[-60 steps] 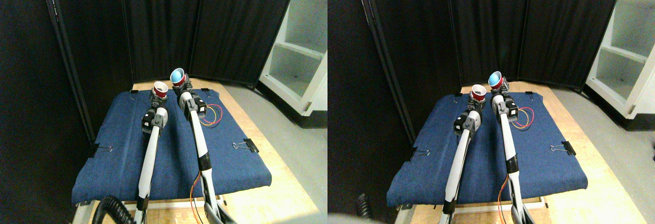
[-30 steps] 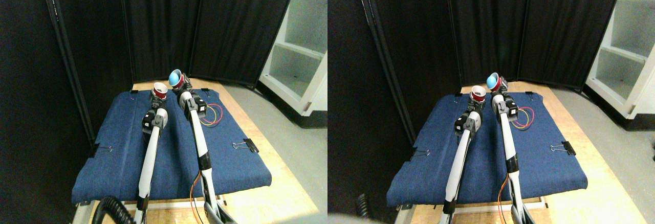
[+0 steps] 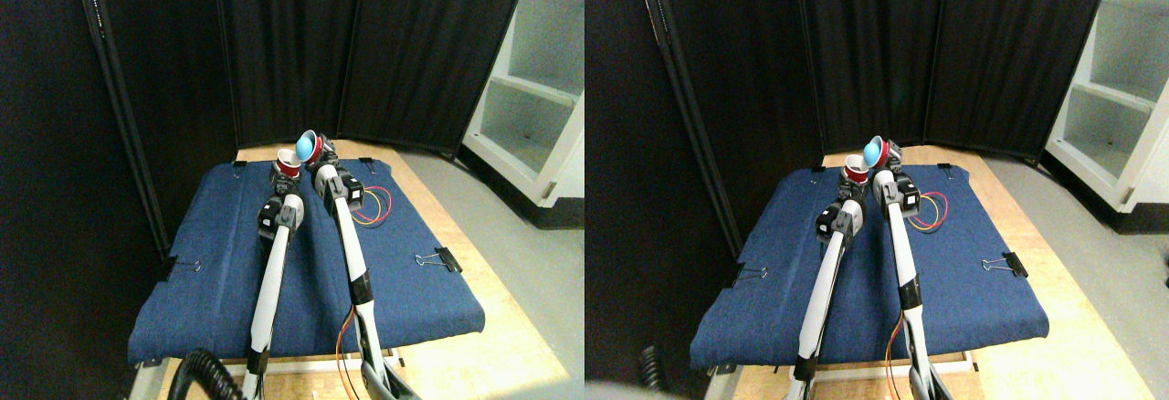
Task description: Pour (bimanual)
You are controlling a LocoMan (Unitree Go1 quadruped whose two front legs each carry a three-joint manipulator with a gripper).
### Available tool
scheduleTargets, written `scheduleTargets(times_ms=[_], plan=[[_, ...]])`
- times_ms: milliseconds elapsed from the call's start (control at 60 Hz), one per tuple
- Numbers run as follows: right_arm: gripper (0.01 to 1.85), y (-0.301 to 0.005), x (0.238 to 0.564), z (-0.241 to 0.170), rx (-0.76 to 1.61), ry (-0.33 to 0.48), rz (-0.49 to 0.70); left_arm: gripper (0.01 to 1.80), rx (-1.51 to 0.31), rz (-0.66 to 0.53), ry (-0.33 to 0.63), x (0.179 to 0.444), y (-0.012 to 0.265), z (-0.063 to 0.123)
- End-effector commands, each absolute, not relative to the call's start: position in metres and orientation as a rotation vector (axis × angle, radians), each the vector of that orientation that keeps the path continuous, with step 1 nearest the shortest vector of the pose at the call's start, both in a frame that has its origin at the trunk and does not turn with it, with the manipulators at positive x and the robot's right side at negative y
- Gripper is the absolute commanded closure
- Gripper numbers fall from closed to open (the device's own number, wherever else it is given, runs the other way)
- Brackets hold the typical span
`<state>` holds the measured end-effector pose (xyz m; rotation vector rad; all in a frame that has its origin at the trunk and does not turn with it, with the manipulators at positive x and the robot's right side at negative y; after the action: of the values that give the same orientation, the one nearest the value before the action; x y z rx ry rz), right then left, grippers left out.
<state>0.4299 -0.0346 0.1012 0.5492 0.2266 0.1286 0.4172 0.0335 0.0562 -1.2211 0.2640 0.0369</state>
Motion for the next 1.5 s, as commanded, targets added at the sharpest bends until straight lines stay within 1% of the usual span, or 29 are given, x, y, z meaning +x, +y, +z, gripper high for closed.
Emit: scheduleTargets(times_ms=[17, 67, 233, 267, 417, 483, 533, 667, 750, 850, 1000, 1033, 1250, 1350, 1500], plan=[[1.46, -0.026, 0.43, 0.11, 0.531, 0.196, 0.162, 1.48, -1.246, 0.015, 0.234, 0.418, 0.03, 0.064], [1.46, -0.025, 0.431, 0.11, 0.514, 0.19, 0.178, 1.48, -1.243, 0.011, 0.233, 0.418, 0.03, 0.064], [1.45, -0.021, 0.431, 0.111, 0.484, 0.183, 0.169, 1.48, -1.24, 0.014, 0.236, 0.418, 0.032, 0.064], [1.46, -0.021, 0.432, 0.112, 0.466, 0.17, 0.189, 1.48, -1.242, 0.016, 0.236, 0.417, 0.032, 0.063], [1.47, -0.021, 0.43, 0.115, 0.447, 0.166, 0.19, 1.48, -1.234, 0.015, 0.239, 0.417, 0.032, 0.063], [1.46, -0.021, 0.428, 0.117, 0.432, 0.154, 0.22, 1.48, -1.243, 0.02, 0.243, 0.417, 0.031, 0.062], [1.45, -0.021, 0.428, 0.117, 0.432, 0.154, 0.22, 1.48, -1.242, 0.017, 0.245, 0.417, 0.031, 0.062], [1.45, -0.022, 0.424, 0.12, 0.381, 0.129, 0.243, 1.48, -1.239, 0.014, 0.247, 0.417, 0.03, 0.062], [1.44, -0.023, 0.422, 0.121, 0.32, 0.098, 0.286, 1.48, -1.238, 0.016, 0.247, 0.416, 0.029, 0.062], [1.45, -0.024, 0.419, 0.122, 0.269, 0.075, 0.295, 1.48, -1.237, 0.024, 0.243, 0.415, 0.028, 0.062], [1.43, -0.025, 0.42, 0.122, 0.244, 0.067, 0.3, 1.48, -1.235, 0.012, 0.249, 0.414, 0.029, 0.061], [1.43, -0.026, 0.42, 0.121, 0.227, 0.052, 0.316, 1.48, -1.231, 0.009, 0.249, 0.414, 0.029, 0.061], [1.41, -0.027, 0.422, 0.119, 0.215, 0.059, 0.292, 1.48, -1.243, 0.011, 0.26, 0.411, 0.028, 0.061], [1.44, -0.028, 0.423, 0.118, 0.201, 0.069, 0.267, 1.48, -1.246, 0.011, 0.257, 0.409, 0.027, 0.062], [1.4, -0.029, 0.425, 0.116, 0.223, 0.079, 0.244, 1.48, -1.242, 0.004, 0.26, 0.408, 0.028, 0.061]])
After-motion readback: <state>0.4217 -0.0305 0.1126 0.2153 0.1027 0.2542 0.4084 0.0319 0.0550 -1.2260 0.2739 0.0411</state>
